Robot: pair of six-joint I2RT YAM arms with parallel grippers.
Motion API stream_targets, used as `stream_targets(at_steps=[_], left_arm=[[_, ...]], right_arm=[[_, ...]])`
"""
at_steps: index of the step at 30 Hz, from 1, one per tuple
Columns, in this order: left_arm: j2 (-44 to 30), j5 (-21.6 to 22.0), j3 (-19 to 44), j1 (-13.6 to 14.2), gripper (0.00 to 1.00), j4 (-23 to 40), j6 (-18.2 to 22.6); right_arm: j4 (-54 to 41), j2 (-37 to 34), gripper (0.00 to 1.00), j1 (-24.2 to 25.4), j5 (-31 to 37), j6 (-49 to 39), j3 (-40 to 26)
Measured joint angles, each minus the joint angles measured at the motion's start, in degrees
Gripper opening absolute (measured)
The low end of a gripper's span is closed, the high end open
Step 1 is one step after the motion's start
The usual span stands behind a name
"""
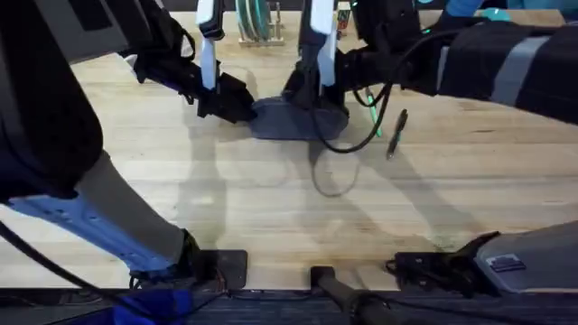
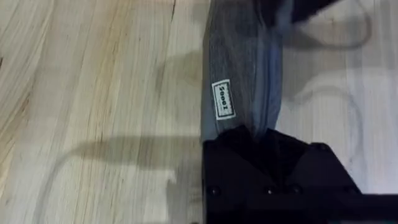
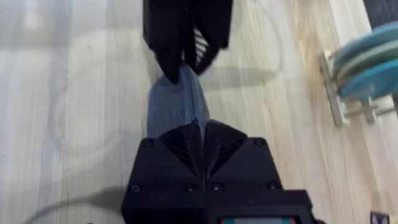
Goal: Unzip the bag, pick up the pens from the table one at a time and place them inside, then zip the bag closed.
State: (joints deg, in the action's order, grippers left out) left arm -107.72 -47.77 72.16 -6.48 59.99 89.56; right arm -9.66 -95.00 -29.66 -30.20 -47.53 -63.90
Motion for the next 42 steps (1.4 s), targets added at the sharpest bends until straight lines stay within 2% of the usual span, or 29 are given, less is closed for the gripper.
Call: stream_targets(at_steps=[24,42], left_arm=[[0.0,-0.02,0.0,0.02,0.042,0.47,0.0],[0.0,-0.02,0.0,0.02,0.042,0.46,0.0]], right_arm=[[6.24,-2.9,0.033,-5.73,0.0,1.54,0.0],[6.33,-2.99,0.033,-6.07,0.26,1.9,0.0]])
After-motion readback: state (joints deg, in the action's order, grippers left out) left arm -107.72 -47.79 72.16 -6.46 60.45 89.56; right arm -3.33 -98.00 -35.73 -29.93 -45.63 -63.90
